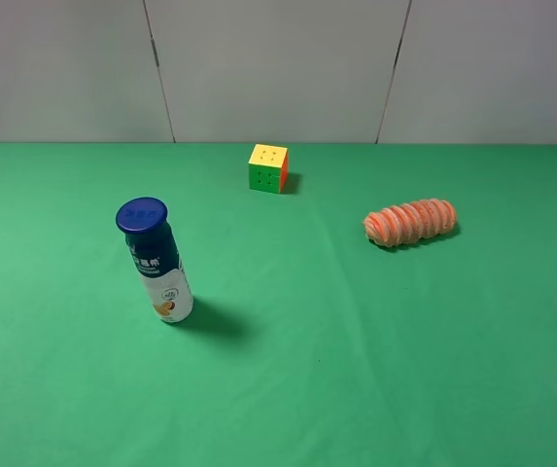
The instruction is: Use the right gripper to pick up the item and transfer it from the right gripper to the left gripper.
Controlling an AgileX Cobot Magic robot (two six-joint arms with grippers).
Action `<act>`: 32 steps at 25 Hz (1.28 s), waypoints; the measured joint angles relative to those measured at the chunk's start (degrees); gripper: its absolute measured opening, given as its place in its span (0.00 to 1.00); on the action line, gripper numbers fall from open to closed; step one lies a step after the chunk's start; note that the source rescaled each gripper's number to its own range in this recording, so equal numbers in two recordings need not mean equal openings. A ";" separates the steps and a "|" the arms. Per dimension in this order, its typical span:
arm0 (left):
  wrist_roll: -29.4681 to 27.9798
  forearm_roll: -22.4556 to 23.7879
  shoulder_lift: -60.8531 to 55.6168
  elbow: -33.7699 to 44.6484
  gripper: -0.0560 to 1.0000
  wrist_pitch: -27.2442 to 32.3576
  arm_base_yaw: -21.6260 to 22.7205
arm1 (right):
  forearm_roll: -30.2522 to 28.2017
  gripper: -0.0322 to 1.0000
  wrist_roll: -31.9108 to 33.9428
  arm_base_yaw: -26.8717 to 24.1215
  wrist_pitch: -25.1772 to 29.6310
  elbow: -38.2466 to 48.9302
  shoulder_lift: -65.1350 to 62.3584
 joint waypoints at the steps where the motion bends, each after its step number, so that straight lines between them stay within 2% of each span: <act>1: 0.00 0.00 0.00 0.00 1.00 0.00 0.00 | 0.00 1.00 0.00 0.00 0.00 0.00 0.00; 27: 0.00 0.00 0.00 0.00 1.00 0.00 0.00 | 0.12 1.00 -0.20 0.00 -0.02 0.11 0.71; 32: 0.00 0.00 0.00 0.00 1.00 0.00 0.00 | -0.38 1.00 -7.17 0.00 -1.64 -2.62 13.62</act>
